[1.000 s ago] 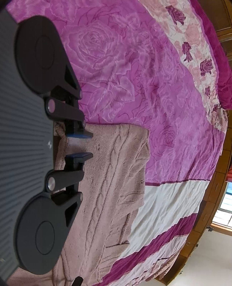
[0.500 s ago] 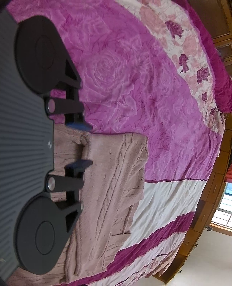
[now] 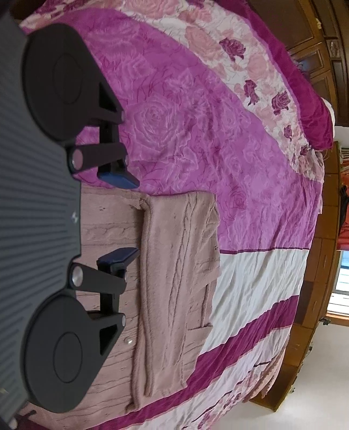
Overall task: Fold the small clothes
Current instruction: 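Move both open grippers toward the cardigan hem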
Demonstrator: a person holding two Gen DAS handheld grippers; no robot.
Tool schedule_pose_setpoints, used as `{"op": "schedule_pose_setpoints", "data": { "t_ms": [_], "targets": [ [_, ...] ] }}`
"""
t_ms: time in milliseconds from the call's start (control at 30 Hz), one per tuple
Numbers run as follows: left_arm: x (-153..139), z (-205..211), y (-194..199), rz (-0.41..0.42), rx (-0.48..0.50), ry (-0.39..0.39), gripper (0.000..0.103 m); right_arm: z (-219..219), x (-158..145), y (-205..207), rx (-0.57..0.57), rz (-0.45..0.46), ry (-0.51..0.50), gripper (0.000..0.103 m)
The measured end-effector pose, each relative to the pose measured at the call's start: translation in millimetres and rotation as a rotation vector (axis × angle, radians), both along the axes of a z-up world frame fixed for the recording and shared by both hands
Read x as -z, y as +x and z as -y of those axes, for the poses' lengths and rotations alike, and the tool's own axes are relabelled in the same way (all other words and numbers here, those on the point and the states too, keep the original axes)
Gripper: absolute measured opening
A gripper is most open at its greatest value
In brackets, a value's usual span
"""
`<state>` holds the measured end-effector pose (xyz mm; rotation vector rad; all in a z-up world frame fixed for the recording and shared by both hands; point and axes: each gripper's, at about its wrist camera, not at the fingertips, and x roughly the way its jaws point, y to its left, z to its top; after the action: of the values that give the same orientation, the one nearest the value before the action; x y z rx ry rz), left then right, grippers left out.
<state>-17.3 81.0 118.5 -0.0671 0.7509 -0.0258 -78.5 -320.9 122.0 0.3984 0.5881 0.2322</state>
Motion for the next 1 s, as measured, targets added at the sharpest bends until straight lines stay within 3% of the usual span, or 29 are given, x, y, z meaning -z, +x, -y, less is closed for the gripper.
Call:
{"op": "schedule_pose_setpoints", "data": {
  "t_ms": [300,500,700,1000],
  "targets": [
    [1,-17,-38,-0.060,-0.006,-0.011,0.056,4,-8,-37,-0.061,-0.069,-0.032,0.083],
    [24,-27,-57,-0.132,-0.009,-0.044,0.056,14,7,-54,-0.016,-0.194,-0.061,0.083],
    [44,-34,-65,-0.199,-0.012,-0.036,0.056,27,22,-69,0.005,-0.255,-0.058,0.083],
    [58,-29,-68,-0.258,0.039,-0.084,0.056,31,42,-76,0.032,-0.344,-0.080,0.083]
  ]
}}
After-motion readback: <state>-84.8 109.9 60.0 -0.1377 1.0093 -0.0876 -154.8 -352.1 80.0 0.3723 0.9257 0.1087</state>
